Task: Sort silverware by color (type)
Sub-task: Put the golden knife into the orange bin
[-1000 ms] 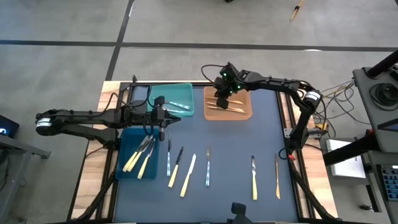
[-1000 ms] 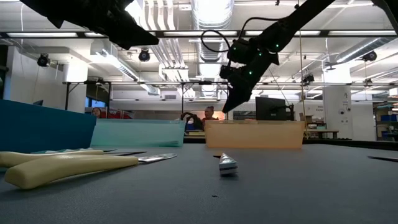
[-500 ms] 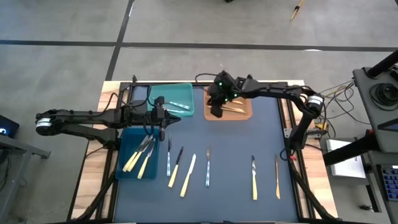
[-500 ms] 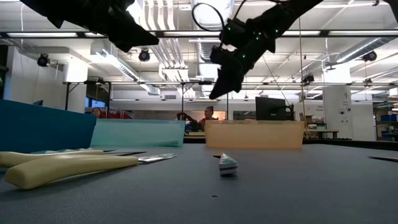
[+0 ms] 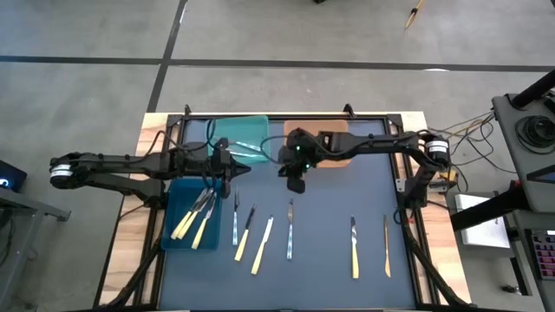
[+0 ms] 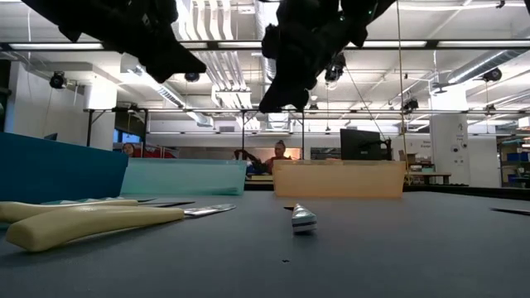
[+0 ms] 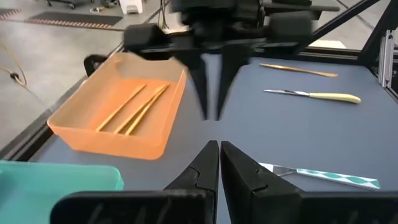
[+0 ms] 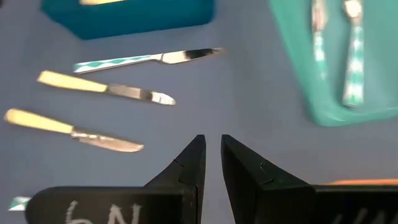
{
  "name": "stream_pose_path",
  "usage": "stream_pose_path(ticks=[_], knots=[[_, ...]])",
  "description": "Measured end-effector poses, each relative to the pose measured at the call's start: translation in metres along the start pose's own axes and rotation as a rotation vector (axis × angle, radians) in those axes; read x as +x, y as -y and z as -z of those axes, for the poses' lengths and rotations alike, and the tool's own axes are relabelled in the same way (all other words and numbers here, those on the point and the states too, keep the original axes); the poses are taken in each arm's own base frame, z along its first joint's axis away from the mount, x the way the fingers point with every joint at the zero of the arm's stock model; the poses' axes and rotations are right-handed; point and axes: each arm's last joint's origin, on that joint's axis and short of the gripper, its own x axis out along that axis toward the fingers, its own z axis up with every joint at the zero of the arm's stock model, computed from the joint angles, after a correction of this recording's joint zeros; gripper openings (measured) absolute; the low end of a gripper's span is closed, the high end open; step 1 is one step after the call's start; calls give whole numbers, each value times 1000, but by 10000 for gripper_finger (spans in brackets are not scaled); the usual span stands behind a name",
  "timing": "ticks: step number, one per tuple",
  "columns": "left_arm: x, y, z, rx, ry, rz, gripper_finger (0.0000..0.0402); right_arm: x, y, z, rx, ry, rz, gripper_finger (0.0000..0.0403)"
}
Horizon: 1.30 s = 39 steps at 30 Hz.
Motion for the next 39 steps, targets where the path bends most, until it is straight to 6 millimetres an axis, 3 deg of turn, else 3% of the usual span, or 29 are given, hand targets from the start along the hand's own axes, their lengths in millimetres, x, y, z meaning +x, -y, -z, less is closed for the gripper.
stream_pose_path(ticks=[7,17,29,39], knots=[[1,0,8,-35,-20,-1,0,7,-31,1,-6,-19,-58,43],[1,0,9,-69,-24,-1,0,10,-54,9,70,-103,-92,43],[1,0,5,-73,18,1,0,6,-78,44,389,-463,-31,43],[1,0,-1,-11,76,1,0,11,-116,63,518,-555,-5,43]])
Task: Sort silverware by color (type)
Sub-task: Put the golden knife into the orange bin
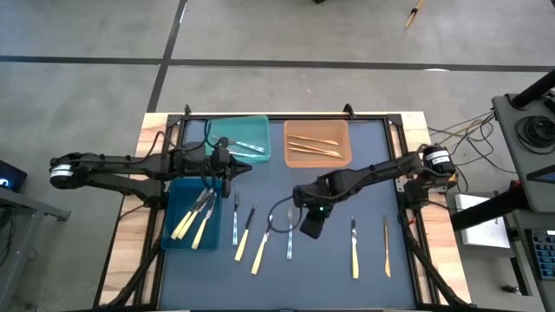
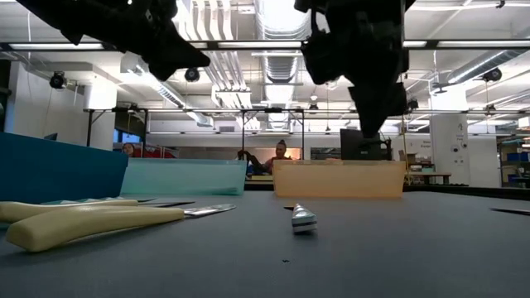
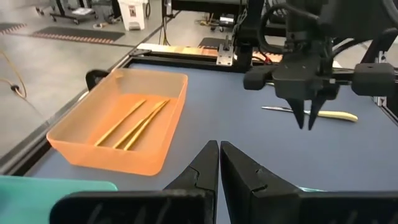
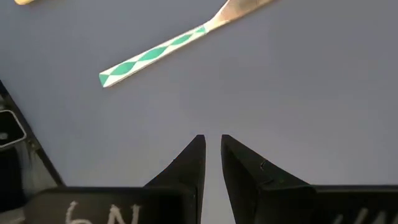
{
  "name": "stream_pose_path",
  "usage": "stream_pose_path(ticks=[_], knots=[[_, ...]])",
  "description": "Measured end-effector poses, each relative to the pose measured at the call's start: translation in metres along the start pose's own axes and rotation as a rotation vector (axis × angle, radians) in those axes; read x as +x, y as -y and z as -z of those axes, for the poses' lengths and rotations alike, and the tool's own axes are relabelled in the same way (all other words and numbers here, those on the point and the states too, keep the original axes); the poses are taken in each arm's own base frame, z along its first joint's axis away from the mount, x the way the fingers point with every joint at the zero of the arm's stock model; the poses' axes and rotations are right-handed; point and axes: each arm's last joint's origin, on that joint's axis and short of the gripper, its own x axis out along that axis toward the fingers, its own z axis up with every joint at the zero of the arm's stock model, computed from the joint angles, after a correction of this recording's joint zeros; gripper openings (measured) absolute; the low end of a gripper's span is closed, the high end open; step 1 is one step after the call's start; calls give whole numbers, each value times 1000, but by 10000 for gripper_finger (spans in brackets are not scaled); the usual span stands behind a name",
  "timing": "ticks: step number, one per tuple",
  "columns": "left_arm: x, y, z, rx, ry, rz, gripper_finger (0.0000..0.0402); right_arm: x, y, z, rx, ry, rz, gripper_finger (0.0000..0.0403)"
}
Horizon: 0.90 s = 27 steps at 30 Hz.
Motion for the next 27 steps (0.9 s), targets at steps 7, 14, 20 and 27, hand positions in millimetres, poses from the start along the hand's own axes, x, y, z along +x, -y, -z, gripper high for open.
stream_pose_path(ticks=[7,14,20,27], knots=[[0,0,-2,72,17,0,0,4,-5,19,141,-98,67,43],[0,0,-4,145,47,-2,0,14,-4,44,200,-212,173,31],[0,0,-7,203,77,-5,0,23,0,62,251,-262,212,14],[-1,0,-11,242,110,-10,0,23,14,91,353,-297,265,9]])
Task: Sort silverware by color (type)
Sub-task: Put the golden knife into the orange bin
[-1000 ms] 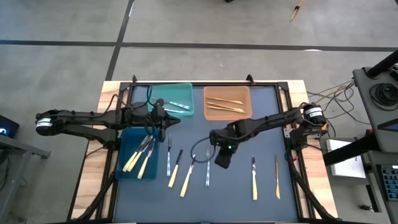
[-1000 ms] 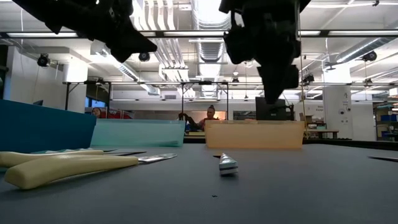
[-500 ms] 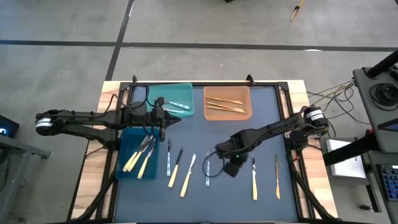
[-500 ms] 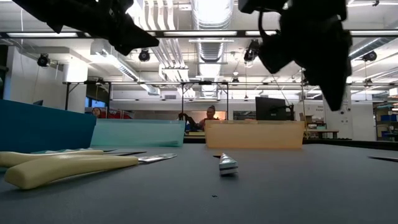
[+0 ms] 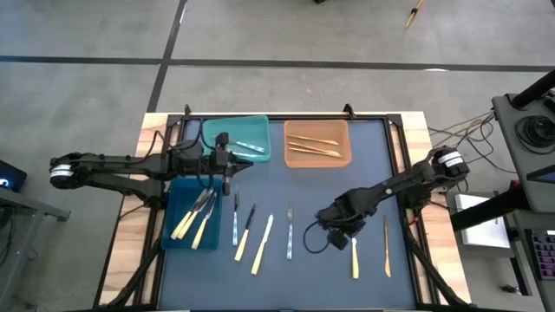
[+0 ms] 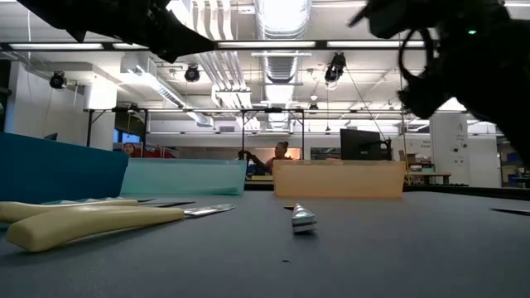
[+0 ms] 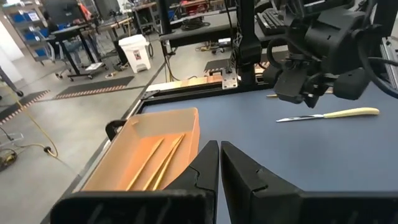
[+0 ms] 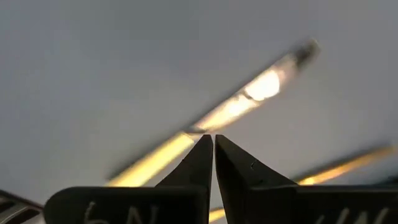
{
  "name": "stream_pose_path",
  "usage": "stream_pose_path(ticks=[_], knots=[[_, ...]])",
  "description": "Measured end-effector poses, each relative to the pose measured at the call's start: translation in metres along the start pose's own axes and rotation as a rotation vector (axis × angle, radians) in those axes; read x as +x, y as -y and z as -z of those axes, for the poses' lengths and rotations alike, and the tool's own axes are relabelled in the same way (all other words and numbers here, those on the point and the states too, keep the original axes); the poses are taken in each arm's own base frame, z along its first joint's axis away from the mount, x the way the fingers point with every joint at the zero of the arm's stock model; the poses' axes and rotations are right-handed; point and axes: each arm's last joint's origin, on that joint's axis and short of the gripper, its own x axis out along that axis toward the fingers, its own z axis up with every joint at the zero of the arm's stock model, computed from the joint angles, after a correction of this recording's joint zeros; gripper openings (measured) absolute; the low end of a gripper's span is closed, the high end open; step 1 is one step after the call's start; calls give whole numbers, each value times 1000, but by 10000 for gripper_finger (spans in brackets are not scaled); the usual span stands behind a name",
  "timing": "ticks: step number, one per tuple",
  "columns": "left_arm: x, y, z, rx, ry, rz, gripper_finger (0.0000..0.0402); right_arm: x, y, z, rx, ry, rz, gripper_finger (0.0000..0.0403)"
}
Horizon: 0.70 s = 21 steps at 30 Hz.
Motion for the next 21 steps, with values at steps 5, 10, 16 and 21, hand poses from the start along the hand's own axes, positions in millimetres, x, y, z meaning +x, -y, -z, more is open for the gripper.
stream_pose_path(ticks=[5,10,16,21], knots=[[0,0,-2,18,14,-3,0,7,25,22,118,-7,26,9],[0,0,-2,38,19,-5,0,15,52,41,254,-6,44,9],[0,0,-2,38,20,-5,0,26,78,53,371,-5,73,9],[0,0,-2,39,21,-5,0,33,87,54,409,-3,101,9]])
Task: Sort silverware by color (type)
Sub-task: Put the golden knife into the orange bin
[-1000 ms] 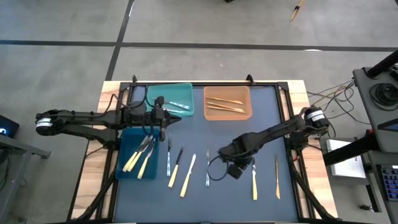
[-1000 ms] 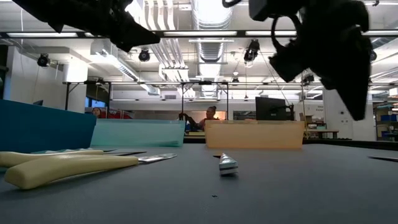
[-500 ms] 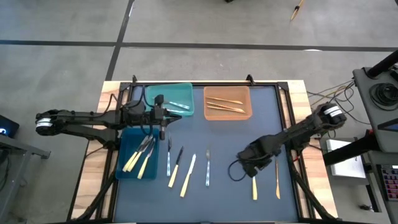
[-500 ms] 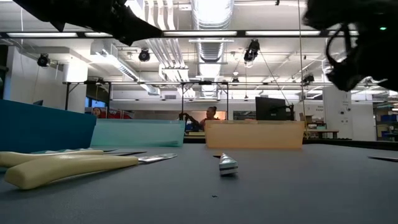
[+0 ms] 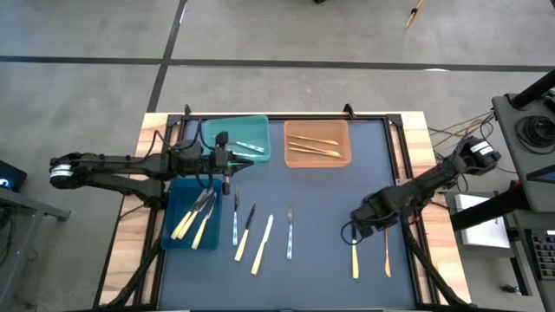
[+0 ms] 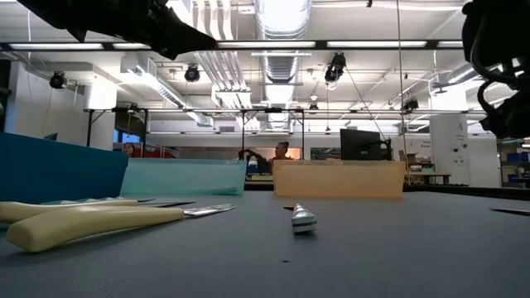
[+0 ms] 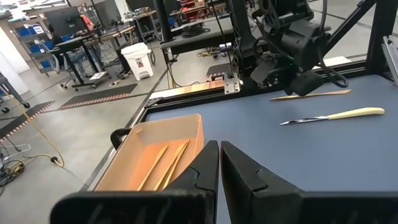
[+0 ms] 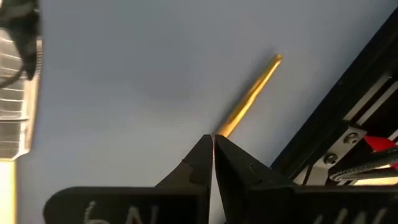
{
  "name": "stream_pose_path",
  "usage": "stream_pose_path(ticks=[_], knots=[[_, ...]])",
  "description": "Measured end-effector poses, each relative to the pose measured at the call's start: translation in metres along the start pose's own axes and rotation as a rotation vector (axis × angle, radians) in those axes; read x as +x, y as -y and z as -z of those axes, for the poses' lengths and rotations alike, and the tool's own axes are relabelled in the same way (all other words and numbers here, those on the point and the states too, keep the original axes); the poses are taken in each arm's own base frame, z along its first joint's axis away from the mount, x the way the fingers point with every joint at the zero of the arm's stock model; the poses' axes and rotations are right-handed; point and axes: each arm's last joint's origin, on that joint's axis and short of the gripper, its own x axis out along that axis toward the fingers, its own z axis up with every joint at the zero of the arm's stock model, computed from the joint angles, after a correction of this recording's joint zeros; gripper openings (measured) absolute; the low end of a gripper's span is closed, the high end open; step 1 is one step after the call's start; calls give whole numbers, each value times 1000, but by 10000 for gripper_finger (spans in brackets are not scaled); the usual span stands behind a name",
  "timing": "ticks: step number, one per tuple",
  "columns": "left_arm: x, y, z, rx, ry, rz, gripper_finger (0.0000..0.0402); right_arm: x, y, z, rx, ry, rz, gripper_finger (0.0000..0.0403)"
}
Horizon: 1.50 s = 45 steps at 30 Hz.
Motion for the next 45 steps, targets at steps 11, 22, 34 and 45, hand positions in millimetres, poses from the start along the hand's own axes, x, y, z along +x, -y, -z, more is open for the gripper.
stream_pose_path(ticks=[11,22,34,45], knots=[[0,0,0,4,3,-1,0,5,4,-2,35,0,30,9],[0,0,0,3,3,-1,0,6,5,-1,107,-7,39,13],[0,0,0,3,2,0,0,6,5,-1,150,-28,40,110],[0,0,0,3,2,0,0,11,8,-2,169,-28,45,128]])
